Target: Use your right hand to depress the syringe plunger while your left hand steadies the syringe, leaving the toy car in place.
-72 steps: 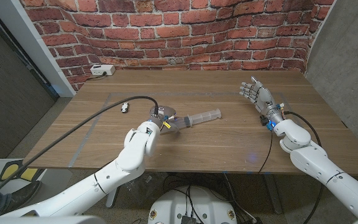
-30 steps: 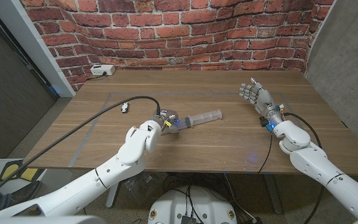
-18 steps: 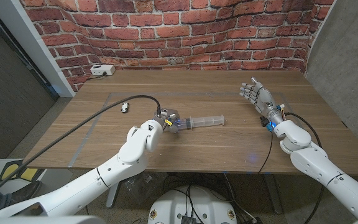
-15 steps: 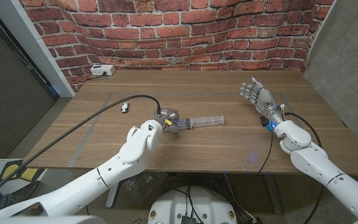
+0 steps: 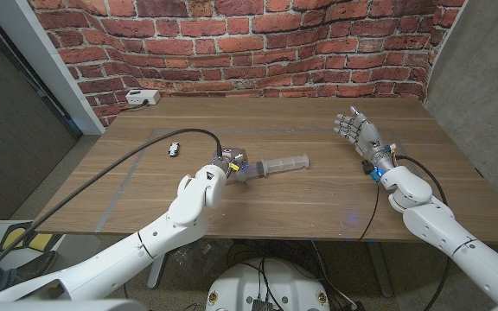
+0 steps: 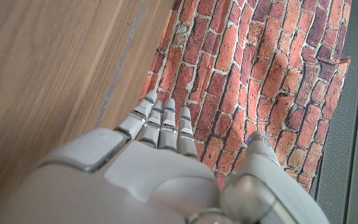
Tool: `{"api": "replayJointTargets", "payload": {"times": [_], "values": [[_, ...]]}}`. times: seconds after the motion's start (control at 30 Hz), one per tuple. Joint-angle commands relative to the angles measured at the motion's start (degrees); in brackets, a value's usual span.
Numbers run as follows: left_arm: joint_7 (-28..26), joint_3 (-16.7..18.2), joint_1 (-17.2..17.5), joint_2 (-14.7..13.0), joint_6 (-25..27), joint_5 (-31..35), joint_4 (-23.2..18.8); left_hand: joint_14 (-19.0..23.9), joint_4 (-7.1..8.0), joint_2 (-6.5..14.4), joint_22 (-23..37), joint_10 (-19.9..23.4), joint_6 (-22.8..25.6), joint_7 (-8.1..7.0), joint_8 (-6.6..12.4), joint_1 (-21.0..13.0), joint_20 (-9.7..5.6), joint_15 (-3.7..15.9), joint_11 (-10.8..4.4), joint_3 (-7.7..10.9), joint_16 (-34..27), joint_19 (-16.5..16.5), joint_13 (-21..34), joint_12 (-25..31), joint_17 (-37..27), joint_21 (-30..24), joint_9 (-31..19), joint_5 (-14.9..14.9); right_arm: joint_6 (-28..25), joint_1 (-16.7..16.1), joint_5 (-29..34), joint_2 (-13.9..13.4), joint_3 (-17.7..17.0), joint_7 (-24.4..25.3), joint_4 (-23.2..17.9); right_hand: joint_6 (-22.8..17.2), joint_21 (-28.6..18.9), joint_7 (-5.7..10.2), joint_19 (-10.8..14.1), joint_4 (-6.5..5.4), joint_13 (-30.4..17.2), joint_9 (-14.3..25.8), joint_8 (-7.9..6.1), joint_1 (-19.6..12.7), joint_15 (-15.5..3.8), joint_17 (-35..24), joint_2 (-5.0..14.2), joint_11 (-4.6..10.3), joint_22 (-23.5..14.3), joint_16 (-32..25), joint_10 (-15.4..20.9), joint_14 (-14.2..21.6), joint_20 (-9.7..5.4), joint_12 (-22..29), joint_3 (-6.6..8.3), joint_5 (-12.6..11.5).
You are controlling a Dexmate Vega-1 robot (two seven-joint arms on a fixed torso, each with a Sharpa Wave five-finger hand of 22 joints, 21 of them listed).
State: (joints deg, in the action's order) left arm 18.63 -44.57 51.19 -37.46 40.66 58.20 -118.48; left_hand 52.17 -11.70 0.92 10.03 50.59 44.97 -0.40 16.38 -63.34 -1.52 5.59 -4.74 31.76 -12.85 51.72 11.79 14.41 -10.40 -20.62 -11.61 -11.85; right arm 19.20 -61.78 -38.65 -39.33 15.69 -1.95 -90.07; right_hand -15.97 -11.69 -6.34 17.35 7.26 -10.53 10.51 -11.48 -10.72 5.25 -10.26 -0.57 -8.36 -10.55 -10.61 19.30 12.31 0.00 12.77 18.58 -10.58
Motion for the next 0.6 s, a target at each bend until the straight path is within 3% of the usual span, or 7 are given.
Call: {"api": "replayJointTargets", "payload": {"times": [0.03, 0.6], "values": [[-1.6, -0.3, -0.7, -0.1, 2.5, -0.7, -0.4, 2.8, 2.89, 6.1, 0.1, 2.7, 5.2, 2.83, 0.73, -5.8, -2.13, 3.20, -1.60, 3.46, -0.1, 2.7, 0.6, 0.2, -0.1, -0.1, -0.1, 0.1, 0.2, 1.0, 0.5, 0.6, 0.4, 0.1, 0.7, -0.5, -0.3, 0.12, 0.6, 0.17, -0.3, 0.3, 0.17, -0.5, -0.14, -0.3, 0.15, -0.13, -0.1, -0.1, 0.6, 0.6, -0.19, 0.0, -0.21, 0.1], [-13.1, 3.0, 1.4, -1.6, -1.3, -8.3, 0.0, 3.3, 3.07, 6.2, 0.1, 3.3, 6.2, 2.73, 0.74, -5.7, -1.97, 3.16, -1.54, 3.91, 0.2, 2.6, 1.3, 0.4, -0.2, 0.0, -0.2, 0.3, 0.9, 1.9, 1.5, 1.6, 0.8, 1.2, 1.3, -0.5, -0.2, 0.11, 0.5, 0.16, -0.3, 0.3, 0.19, -0.5, -0.18, -0.3, 0.12, -0.02, -0.1, -0.1, 0.6, 0.5, -0.11, -0.1, -0.29, 0.1]]}}
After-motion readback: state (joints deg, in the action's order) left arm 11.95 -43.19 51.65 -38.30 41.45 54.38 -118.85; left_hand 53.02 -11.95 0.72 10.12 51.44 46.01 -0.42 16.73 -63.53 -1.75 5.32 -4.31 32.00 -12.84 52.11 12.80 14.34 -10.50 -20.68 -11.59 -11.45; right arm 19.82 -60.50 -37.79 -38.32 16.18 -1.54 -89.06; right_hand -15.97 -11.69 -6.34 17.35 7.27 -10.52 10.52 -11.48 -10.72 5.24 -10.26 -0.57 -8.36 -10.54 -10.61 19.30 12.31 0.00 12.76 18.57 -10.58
